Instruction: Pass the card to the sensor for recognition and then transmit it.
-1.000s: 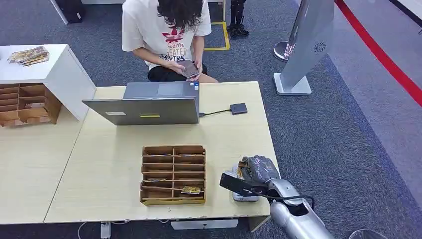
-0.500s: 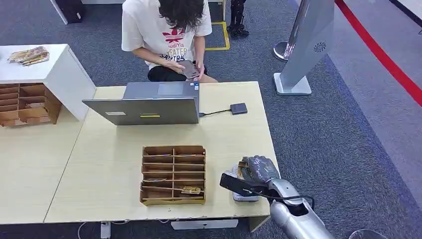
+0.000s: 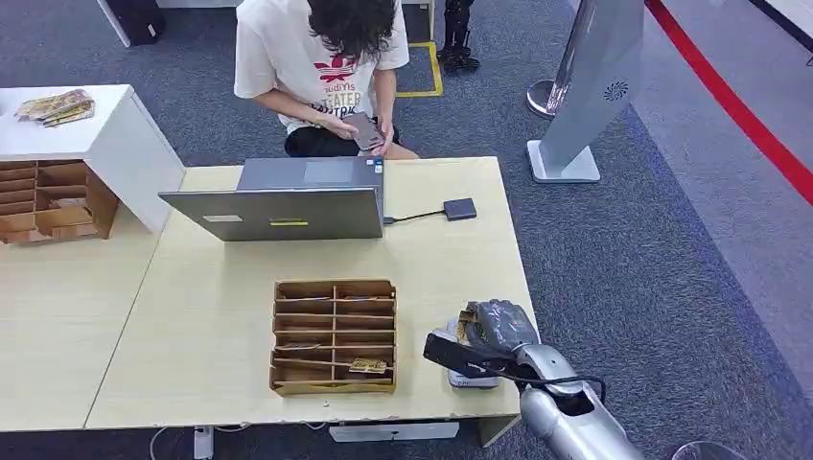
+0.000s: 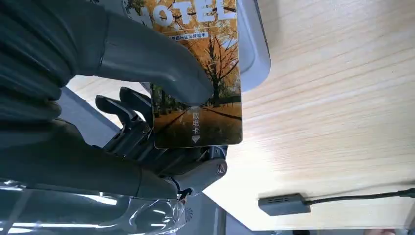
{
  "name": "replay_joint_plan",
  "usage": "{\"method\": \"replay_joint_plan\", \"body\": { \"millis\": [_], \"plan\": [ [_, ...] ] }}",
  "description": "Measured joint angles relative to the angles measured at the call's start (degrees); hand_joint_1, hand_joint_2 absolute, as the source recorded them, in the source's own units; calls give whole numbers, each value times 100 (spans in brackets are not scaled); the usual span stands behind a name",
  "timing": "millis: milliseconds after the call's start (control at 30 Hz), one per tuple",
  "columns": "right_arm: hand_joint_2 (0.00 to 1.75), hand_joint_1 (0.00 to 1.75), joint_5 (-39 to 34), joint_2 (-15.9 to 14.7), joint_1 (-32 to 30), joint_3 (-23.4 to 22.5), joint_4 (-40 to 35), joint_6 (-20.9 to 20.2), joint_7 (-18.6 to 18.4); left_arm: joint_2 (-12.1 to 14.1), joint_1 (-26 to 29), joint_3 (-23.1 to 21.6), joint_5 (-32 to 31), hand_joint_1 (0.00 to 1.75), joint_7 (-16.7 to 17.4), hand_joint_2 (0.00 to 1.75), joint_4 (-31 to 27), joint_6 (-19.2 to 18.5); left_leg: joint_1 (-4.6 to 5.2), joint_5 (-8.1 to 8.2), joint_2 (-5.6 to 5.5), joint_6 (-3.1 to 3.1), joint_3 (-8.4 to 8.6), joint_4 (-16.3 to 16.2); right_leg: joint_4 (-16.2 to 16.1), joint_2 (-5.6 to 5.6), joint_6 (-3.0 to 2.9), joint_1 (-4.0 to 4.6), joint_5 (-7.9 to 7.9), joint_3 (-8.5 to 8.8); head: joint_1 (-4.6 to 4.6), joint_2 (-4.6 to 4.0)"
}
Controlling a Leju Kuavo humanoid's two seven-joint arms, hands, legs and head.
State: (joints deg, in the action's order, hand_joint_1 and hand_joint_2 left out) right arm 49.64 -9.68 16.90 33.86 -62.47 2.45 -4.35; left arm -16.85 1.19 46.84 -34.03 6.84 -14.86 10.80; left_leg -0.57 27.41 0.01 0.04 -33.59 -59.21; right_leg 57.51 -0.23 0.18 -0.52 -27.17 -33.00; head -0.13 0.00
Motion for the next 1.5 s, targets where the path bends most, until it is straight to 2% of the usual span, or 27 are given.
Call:
{"method": "replay_joint_plan", "body": {
  "millis": [533, 700, 933, 1500],
  "plan": [
    [175, 175, 0, 0, 0, 0, 0, 0, -2, -24, 25, 2, 2, 0, -55, 0, -37, 44, 0, 0, 0, 0, 0, 0, 0, 0, 0, 0, 0, 0, 0, 0],
    [175, 175, 11, -4, -17, 0, -11, 0, -28, -83, 68, 164, 114, 0, -221, 0, -201, 142, 0, 0, 2, 0, 2, 0, -1, 2, 0, 0, 0, 0, -2, 0],
    [175, 175, 26, -24, -81, 0, -66, 2, -83, -94, 101, 299, 186, 0, -531, 0, -354, 474, -1, 0, 1, 0, 2, 0, -1, 2, 0, 0, 0, 1, -2, 0],
    [175, 175, 44, -46, -105, 0, -129, 0, -87, -94, 111, 299, 404, 0, -645, 0, -437, 581, 0, 1, 0, 0, 3, 0, -1, 2, 1, 0, -1, 3, -2, 0]
  ]
}}
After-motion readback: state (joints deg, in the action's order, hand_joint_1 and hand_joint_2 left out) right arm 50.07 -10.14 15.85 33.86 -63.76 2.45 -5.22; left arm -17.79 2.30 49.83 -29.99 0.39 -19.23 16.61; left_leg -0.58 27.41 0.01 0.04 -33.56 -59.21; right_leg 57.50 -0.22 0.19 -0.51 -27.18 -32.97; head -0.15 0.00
